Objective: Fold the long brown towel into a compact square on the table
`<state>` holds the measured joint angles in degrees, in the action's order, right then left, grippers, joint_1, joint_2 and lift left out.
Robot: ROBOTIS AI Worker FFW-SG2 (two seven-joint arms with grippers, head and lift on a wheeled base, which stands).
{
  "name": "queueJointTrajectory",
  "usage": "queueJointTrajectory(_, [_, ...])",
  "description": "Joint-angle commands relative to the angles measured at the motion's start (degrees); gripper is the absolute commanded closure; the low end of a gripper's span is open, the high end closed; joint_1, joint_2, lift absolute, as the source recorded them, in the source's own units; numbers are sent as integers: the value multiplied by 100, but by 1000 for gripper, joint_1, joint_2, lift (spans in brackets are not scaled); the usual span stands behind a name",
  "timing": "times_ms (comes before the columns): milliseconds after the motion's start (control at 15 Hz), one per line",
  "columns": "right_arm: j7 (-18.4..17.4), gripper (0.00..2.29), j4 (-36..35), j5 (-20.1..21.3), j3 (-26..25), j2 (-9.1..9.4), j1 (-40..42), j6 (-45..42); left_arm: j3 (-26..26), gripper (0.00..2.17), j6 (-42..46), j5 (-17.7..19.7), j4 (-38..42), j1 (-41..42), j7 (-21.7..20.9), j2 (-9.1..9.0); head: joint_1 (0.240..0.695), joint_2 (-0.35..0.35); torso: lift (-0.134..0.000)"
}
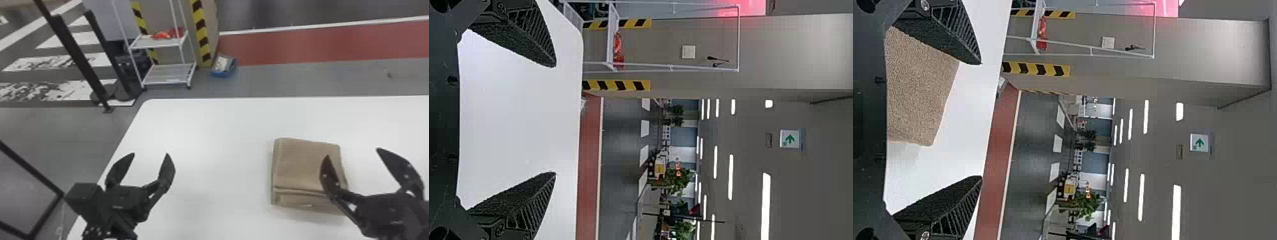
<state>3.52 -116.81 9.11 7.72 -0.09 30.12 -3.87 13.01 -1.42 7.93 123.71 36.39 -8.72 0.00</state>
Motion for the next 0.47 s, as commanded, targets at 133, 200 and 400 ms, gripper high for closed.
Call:
queueJointTrajectory(133, [0,63,0,3,1,14,3,-4,0,110,-12,25,4,0,-24,-15,695,234,-124])
queueJointTrajectory(200, [0,63,0,3,1,14,3,-4,0,110,-12,25,-5,0,-24,-15,695,234,-124])
queueJointTrajectory(400, [0,66,0,-6,1,14,11,-39,0,110,5,25,-5,0,-33,-15,695,233,-124])
